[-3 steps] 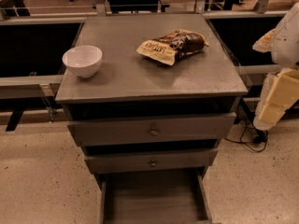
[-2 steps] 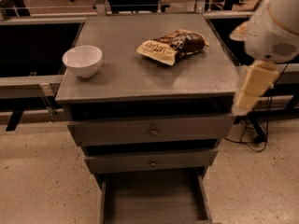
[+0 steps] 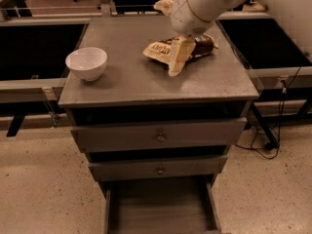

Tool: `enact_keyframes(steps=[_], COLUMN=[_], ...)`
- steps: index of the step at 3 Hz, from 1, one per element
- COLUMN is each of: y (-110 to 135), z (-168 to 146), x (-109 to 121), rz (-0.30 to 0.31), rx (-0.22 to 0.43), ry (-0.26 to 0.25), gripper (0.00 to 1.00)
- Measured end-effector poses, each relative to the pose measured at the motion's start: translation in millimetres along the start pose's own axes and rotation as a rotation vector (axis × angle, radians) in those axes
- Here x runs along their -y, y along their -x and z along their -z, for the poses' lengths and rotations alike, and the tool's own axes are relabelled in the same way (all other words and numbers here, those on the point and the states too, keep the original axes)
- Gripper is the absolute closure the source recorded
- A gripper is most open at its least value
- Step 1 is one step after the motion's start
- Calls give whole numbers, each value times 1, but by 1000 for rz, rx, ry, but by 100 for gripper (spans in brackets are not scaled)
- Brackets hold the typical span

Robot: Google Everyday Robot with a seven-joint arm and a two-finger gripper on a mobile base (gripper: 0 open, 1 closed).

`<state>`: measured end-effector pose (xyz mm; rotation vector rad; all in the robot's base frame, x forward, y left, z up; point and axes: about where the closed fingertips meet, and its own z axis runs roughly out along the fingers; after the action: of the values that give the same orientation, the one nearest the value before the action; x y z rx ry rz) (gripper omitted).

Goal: Place brown chip bag into bottom drawer

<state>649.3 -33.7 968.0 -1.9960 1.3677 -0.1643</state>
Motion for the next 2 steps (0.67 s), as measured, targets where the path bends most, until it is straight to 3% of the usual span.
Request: enact_keyframes(steps=[1,2], y=[9,13], z=[-55,-63], x=[32,38], rz=[75,81], rx=[31,43], ry=[4,2], gripper=[0,0])
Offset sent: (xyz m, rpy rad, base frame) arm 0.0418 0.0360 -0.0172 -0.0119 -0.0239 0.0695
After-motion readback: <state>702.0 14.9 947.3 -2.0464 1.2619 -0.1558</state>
